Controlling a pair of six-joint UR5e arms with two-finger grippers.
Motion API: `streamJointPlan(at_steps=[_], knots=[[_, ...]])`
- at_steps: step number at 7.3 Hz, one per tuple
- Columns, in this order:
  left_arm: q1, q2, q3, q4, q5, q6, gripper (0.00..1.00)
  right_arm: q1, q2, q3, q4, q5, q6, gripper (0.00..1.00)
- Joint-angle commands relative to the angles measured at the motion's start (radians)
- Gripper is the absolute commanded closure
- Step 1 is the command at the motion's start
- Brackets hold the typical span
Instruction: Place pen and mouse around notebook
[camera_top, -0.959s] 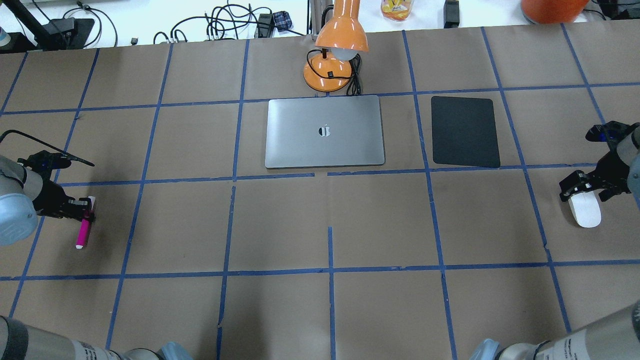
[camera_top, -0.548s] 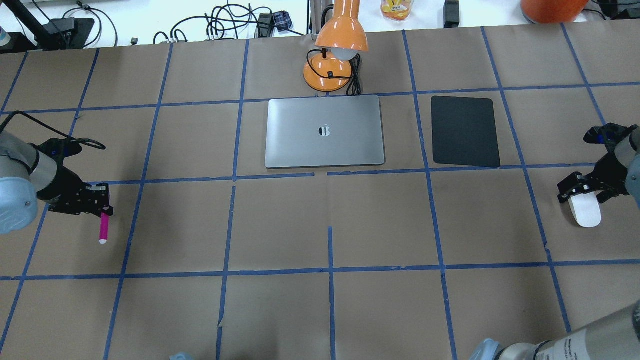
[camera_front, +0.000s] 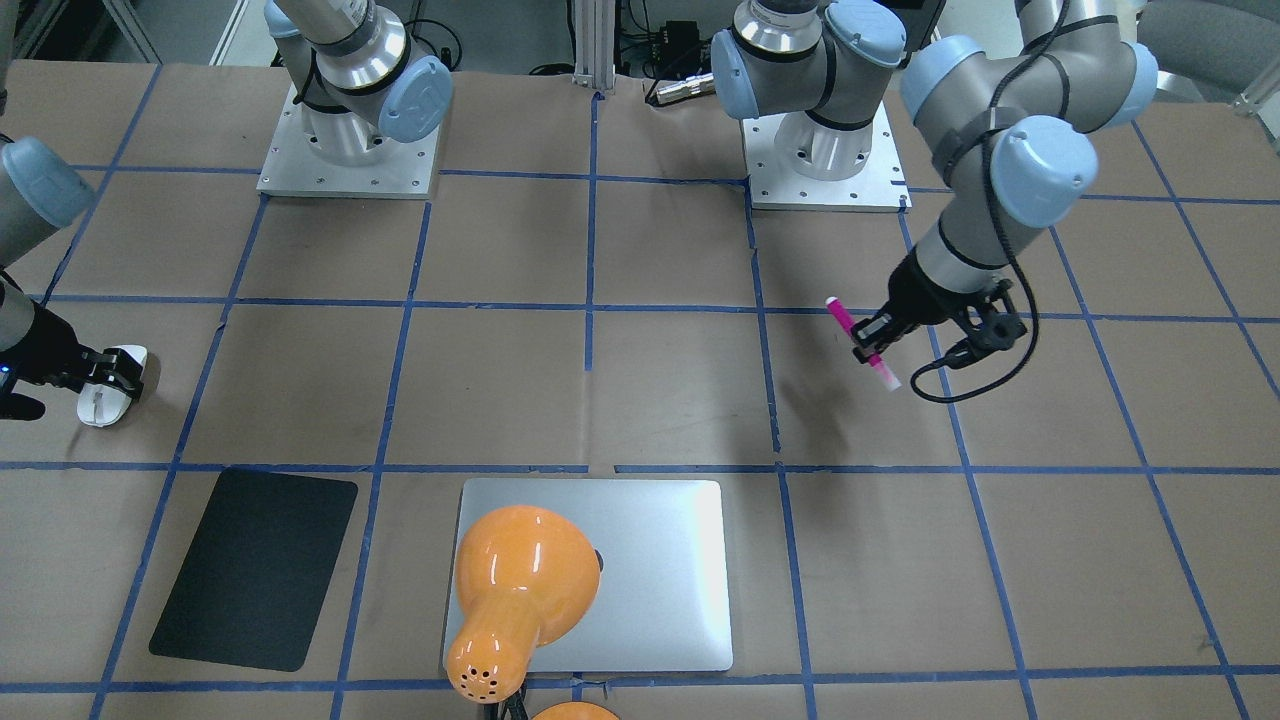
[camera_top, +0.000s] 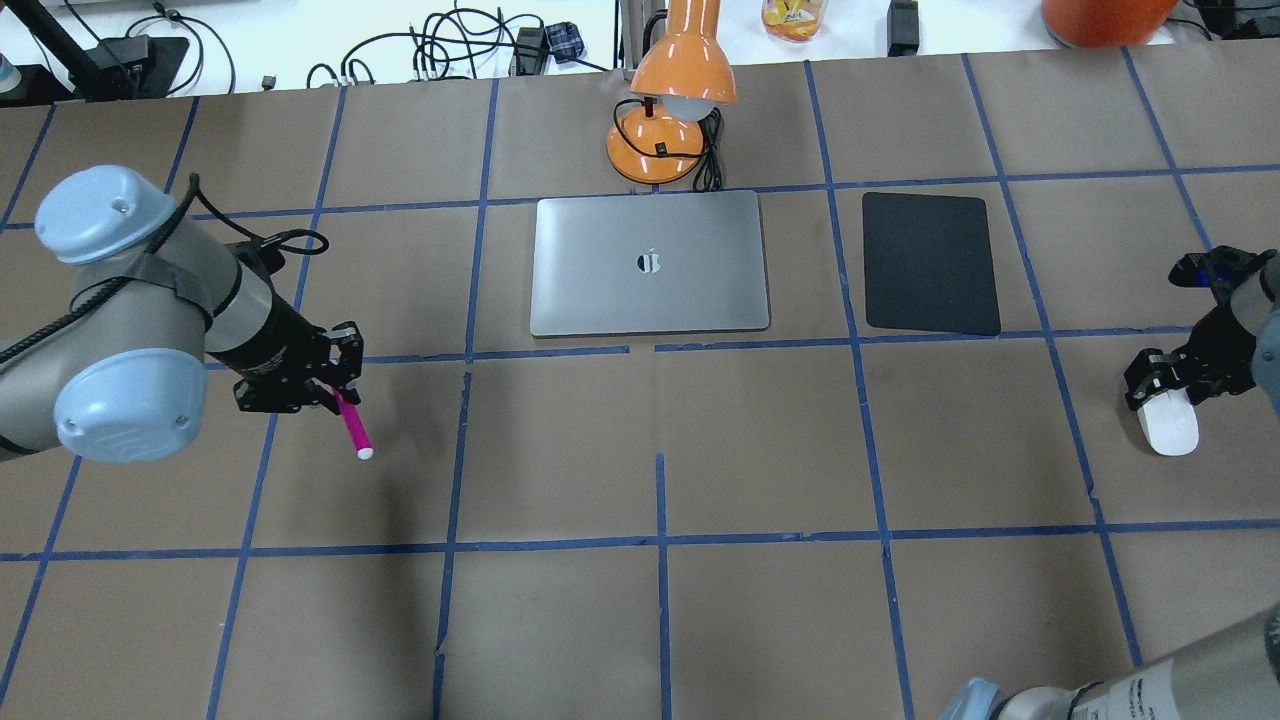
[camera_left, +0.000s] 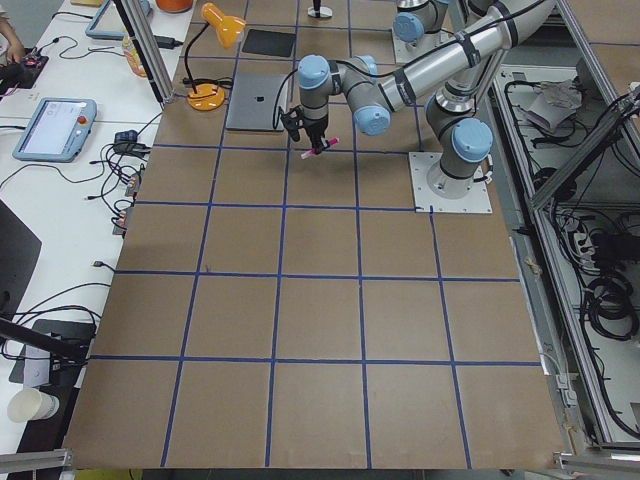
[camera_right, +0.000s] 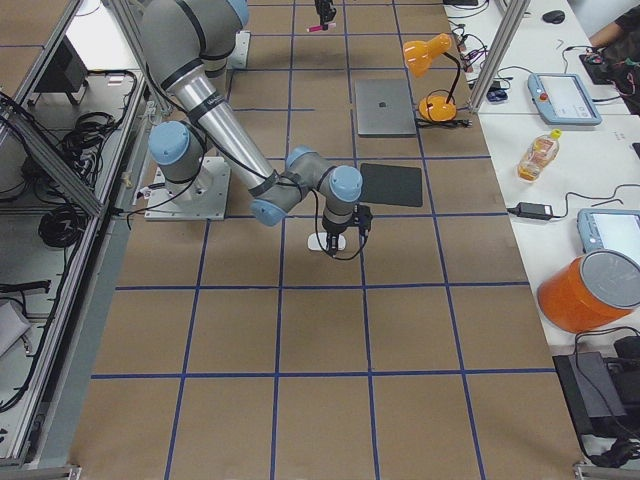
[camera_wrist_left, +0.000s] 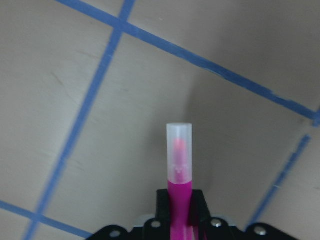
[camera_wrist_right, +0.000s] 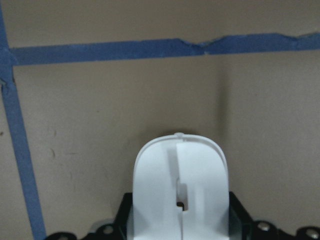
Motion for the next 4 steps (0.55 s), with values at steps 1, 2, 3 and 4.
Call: streamJointPlan(at_steps=[1,2,3,4], knots=[[-0.239,-0.043,-0.001,0.082,-0.046,-0.429,1.0,0.0,-0.001,-0.006,0.004,-0.002,-0.001,0.5],[-0.322,-0.075,0.004,0.139,-0.043,-0.637,1.0,0.0,-0.014,-0.01,0.009,-0.002,-0.001,0.5],[-0.408,-0.101,0.037,0.189,-0.034,-0.794,1.0,0.008,-0.017,-0.022,0.008,-0.001,0.01,0.49],[-0.447,-0.159,0.062,0.205,-0.041,-0.982,1.0,0.014,-0.012,-0.057,0.008,0.01,0.016,0.49]])
